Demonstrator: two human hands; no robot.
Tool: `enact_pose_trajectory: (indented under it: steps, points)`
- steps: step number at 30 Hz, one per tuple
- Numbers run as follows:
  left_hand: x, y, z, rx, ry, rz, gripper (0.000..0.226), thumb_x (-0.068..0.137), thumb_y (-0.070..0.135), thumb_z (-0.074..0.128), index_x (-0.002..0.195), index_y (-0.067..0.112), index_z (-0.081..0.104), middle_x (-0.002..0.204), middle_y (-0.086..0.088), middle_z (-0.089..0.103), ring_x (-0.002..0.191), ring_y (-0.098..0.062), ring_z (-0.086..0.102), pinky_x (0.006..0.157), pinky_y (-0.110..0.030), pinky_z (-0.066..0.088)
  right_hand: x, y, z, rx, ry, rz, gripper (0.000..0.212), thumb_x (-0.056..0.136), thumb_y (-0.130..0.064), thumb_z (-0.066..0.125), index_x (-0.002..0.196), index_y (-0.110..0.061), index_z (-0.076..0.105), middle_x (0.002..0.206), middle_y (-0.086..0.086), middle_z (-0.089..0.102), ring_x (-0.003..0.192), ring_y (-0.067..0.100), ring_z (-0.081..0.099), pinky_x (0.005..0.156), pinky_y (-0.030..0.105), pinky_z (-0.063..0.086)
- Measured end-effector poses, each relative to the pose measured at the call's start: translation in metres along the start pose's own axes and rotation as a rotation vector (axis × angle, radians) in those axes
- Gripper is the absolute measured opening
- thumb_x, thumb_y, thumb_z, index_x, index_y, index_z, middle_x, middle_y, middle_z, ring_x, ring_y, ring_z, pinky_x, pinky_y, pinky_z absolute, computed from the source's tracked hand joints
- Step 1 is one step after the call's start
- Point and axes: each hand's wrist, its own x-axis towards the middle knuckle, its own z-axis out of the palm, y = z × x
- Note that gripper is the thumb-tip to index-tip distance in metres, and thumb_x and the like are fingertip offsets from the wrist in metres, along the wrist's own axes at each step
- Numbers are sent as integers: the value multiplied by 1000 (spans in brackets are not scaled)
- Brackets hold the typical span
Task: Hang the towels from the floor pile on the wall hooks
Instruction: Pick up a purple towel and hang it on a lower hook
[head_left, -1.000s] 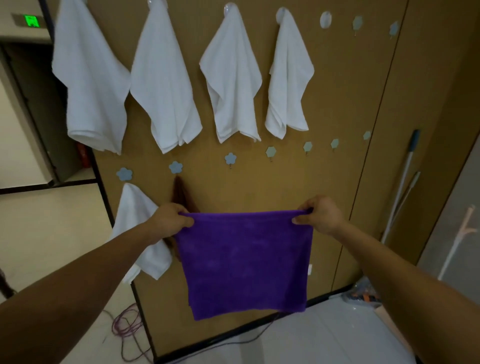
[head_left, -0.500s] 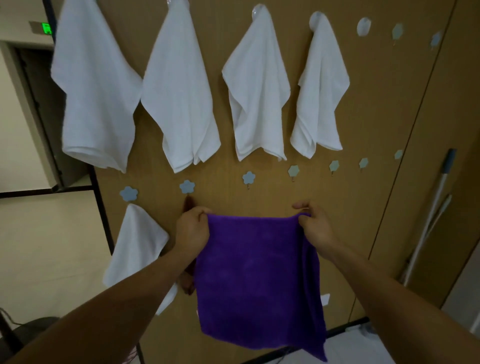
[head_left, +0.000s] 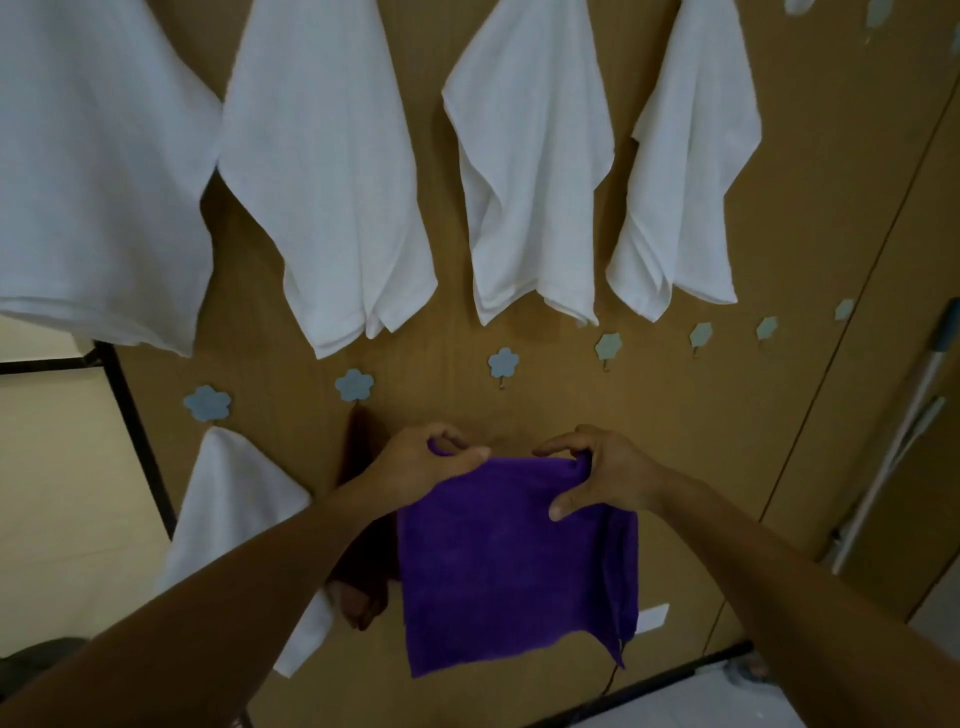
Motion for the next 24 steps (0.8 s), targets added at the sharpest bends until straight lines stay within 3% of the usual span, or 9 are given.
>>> enact_pose_trajectory:
  steps: [2, 5, 8, 11, 15, 18, 22, 24]
  points:
    - [12, -4, -4, -29, -60, -18, 46, 51, 69, 79, 88, 43, 70, 96, 19, 71, 87, 2, 67, 73, -19, 55, 21, 14, -5, 71, 89, -34, 60, 45, -49, 91, 101, -44, 69, 101, -11, 59, 87, -8, 57, 77, 8, 45]
    - [33, -8, 0, -64, -69, -23, 35, 56, 52, 86, 86, 42, 72, 93, 18, 73, 85, 0, 69, 66, -13, 53, 49, 33, -7, 403, 300, -31, 28, 67, -28, 87, 93, -25, 76, 96, -3, 71, 88, 4, 67, 84, 20, 54]
    - [57, -4, 15, -163, 122, -63, 13, 70, 44, 80, 75, 33, 75, 82, 11, 75, 74, -5, 71, 58, -12, 52, 75, 44, -3, 670, 302, -17, 23, 77, -28, 80, 93, -12, 76, 93, 2, 76, 87, 16, 72, 75, 24, 58]
    - [80, -3, 29, -194, 353, -74, 18, 81, 42, 71, 72, 27, 72, 72, 9, 74, 68, -5, 69, 55, -12, 51, 103, 47, -2, 759, 309, -4, 21, 78, -30, 79, 87, -11, 75, 87, 6, 76, 79, 17, 72, 66, 23, 57]
    - [110, -2, 43, 61, 624, -48, 37, 92, 47, 56, 86, 14, 73, 77, 0, 72, 73, -11, 66, 67, -22, 52, 143, 52, -6, 736, 401, -2, 35, 80, -37, 77, 81, -3, 71, 79, 10, 74, 72, 19, 69, 69, 31, 57]
    - [129, -1, 49, 292, 739, -68, 46, 96, 50, 46, 87, 11, 69, 75, -2, 68, 62, -6, 54, 54, -13, 39, 169, 52, -4, 656, 492, 7, 36, 82, -42, 74, 74, -8, 69, 74, 6, 72, 72, 21, 68, 71, 35, 56]
    - [130, -15, 57, 425, 772, -187, 45, 95, 52, 44, 76, 16, 62, 63, 4, 59, 53, -3, 47, 47, -17, 30, 181, 61, 10, 364, 543, 45, 31, 83, -51, 67, 66, -26, 59, 65, -8, 64, 65, 10, 61, 63, 29, 50]
    - [127, -30, 62, 334, 687, -263, 46, 93, 49, 51, 70, 11, 60, 60, 0, 59, 54, -8, 51, 46, -19, 33, 180, 68, 16, 355, 503, 98, 29, 81, -52, 69, 71, -26, 61, 69, -11, 65, 67, 7, 61, 65, 26, 51]
